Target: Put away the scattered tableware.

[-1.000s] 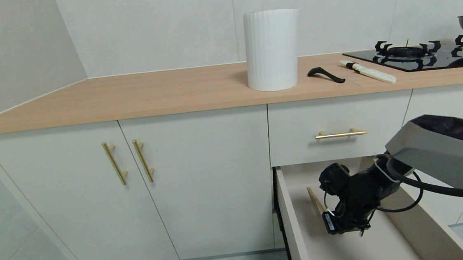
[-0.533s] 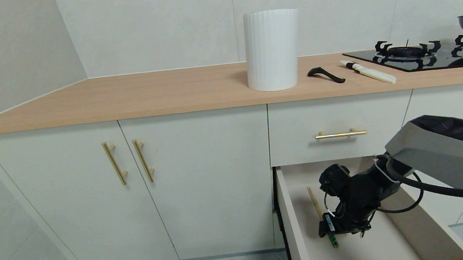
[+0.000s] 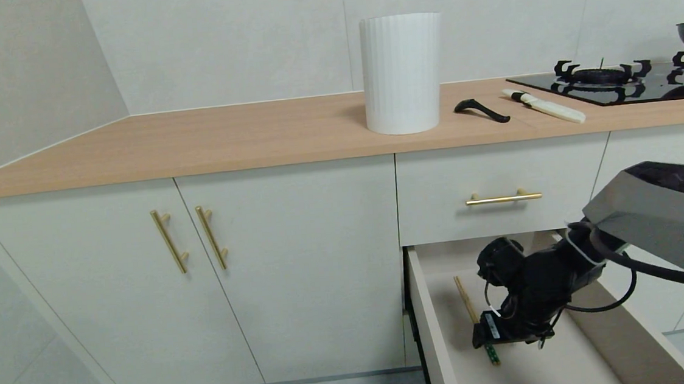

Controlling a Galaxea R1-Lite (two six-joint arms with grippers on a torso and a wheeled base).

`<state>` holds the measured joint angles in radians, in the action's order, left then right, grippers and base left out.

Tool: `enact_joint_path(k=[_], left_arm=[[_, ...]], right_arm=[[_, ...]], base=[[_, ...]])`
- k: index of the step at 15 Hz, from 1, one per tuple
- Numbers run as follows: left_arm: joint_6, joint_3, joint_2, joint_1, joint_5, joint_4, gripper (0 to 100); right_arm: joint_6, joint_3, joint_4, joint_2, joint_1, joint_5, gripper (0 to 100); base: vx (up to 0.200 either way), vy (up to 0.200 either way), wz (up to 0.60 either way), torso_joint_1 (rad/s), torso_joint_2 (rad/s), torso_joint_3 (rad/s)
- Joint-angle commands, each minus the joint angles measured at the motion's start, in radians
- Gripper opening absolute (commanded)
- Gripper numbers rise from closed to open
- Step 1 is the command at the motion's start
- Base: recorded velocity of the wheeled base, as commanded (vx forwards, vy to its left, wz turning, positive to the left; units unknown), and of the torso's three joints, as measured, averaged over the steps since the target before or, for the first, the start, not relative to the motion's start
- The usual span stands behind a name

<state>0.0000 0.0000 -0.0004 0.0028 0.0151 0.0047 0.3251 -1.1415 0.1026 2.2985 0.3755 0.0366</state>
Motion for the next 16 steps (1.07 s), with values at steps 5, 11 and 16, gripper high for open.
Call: enact_joint_path(k=[5,11,16], left_arm=[[0.0,0.0,0.0,0.0,0.0,0.0,100],[0.0,0.0,0.0,0.0,0.0,0.0,100],[0.0,0.0,0.0,0.0,0.0,0.0,100]], right_arm=[[-0.044,0.158,0.0,-0.412,-0.063,-0.011,100],[-0.133,0.22,-0.003,-0.726,-0.124,-0.006,100],[-0.153,0.224,-0.003,-0.801,-0.133,-0.004,100]], base=[[0.0,0.0,0.0,0.0,0.0,0.0],[0.0,0.0,0.0,0.0,0.0,0.0],[0.0,0.0,0.0,0.0,0.0,0.0]])
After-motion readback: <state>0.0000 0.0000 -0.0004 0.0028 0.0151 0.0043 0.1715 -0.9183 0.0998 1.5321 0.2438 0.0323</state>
